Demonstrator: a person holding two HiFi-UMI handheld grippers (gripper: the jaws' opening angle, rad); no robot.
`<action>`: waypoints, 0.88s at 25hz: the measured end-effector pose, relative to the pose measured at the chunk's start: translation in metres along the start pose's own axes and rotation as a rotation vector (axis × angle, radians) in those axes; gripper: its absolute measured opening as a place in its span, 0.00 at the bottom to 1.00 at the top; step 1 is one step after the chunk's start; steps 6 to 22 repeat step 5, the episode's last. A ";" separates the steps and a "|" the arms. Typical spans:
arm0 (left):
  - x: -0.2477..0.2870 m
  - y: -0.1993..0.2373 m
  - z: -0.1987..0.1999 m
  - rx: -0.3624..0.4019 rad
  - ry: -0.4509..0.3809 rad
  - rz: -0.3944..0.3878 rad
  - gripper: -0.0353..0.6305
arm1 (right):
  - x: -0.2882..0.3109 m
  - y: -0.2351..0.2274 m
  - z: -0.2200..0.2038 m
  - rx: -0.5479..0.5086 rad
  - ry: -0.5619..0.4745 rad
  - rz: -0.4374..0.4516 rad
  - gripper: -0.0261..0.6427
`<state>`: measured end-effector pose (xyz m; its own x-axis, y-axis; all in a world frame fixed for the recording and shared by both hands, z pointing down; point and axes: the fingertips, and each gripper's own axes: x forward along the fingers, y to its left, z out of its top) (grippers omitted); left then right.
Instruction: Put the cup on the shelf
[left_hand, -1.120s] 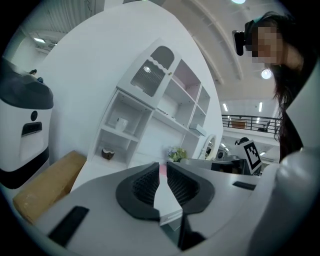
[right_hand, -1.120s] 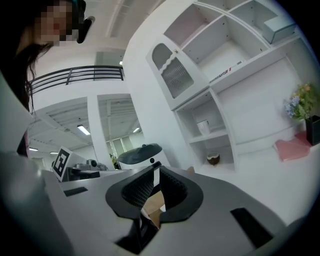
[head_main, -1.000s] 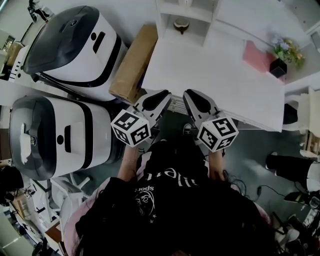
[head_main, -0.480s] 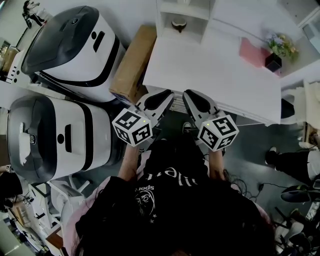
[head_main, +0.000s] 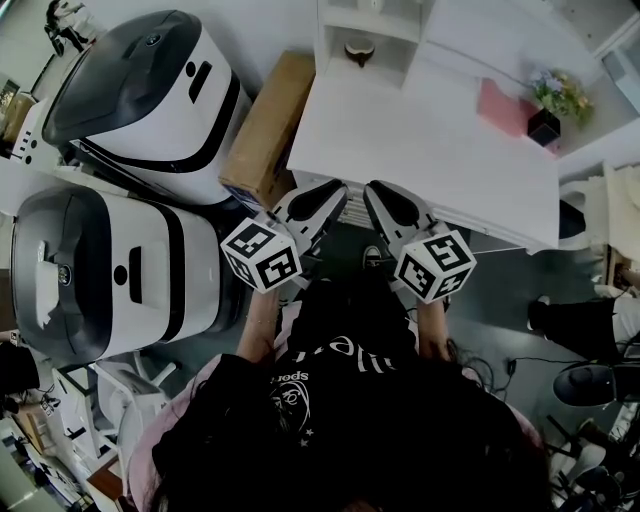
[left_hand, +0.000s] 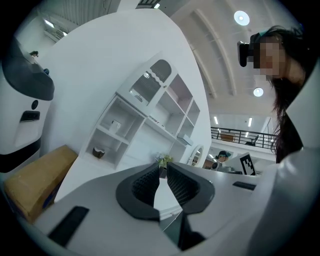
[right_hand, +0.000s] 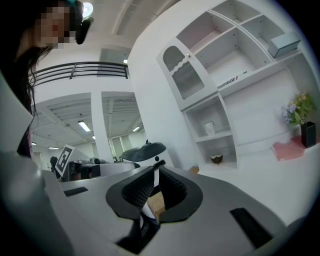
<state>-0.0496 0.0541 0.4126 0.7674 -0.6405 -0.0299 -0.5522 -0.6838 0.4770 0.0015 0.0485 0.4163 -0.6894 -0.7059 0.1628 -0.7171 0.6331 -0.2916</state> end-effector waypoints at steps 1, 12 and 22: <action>0.000 0.001 -0.001 0.006 0.005 0.004 0.14 | 0.000 0.000 0.000 0.000 0.001 0.000 0.13; -0.001 0.004 -0.003 0.029 0.021 0.016 0.14 | 0.001 -0.001 -0.002 0.004 0.003 -0.006 0.13; -0.001 0.004 -0.003 0.029 0.021 0.016 0.14 | 0.001 -0.001 -0.002 0.004 0.003 -0.006 0.13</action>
